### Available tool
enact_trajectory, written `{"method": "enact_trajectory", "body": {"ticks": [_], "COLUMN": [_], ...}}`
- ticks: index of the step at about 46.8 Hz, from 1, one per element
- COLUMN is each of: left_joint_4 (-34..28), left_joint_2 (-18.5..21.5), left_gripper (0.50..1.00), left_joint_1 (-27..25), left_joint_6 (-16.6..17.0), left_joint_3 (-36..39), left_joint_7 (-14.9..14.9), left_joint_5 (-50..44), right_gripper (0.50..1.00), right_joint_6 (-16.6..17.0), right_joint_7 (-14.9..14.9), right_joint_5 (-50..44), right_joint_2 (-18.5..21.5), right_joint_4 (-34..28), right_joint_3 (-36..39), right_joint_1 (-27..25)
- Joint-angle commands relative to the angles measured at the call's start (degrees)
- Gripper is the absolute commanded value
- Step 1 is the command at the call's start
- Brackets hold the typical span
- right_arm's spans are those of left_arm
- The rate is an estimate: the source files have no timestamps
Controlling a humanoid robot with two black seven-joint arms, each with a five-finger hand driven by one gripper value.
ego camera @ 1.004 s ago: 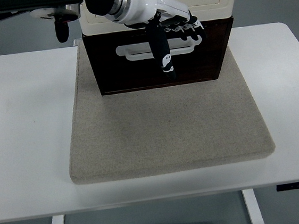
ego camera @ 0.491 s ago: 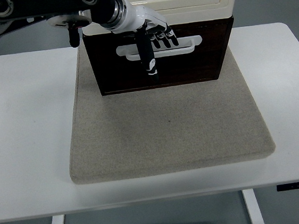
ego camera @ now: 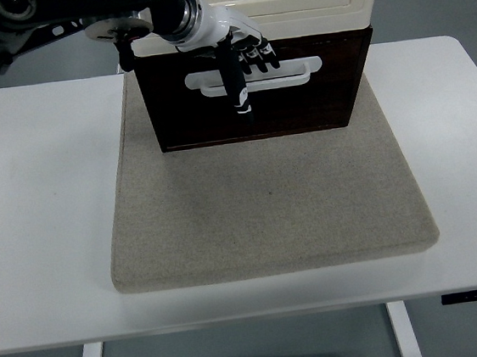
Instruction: Open the drawer under the combination cabinet
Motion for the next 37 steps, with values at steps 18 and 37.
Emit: {"method": "enact_trajectory", "body": {"ticks": [18,37], "left_joint_4": [1.0,2.6], "left_joint_2": [-1.1,-1.2], "left_gripper": [1.000,1.000], "left_joint_1": [2.1,3.0], "left_joint_6": [1.2,1.2], "left_joint_3": [-1.2,-1.1], "left_joint_7": [1.6,1.5], "left_joint_5": [-0.7,-0.6], "right_gripper": [0.926,0.926], "right_joint_6": [0.0,0.0], "right_joint_7": [0.0,0.0], "right_joint_5": [0.0,0.0], "right_joint_2": [0.0,0.0], "right_joint_4": [0.0,0.0], "right_joint_3": [0.0,0.0], "right_joint_1": [0.0,0.0]}}
